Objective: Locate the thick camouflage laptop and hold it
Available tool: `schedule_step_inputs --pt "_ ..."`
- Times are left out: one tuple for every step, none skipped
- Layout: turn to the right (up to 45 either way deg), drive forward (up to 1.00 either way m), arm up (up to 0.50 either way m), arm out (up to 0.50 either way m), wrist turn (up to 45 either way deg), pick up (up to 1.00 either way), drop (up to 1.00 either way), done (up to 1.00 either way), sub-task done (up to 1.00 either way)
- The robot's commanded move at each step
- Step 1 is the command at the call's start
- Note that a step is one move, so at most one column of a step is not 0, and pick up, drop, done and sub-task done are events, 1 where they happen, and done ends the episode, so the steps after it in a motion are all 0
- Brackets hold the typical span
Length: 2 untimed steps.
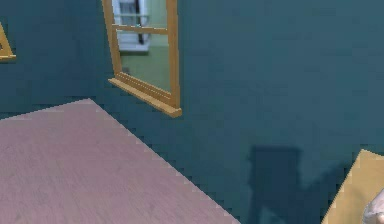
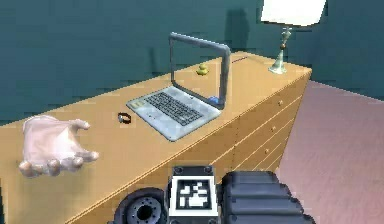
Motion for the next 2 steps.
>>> schedule_step_inputs --pt "0.0 0.00 0.00 0.26 0.0 0.00 0.00 0.00 0.00" --pt "0.0 0.00 0.00 0.00 45.0 0.00 0.00 0.00 0.00"
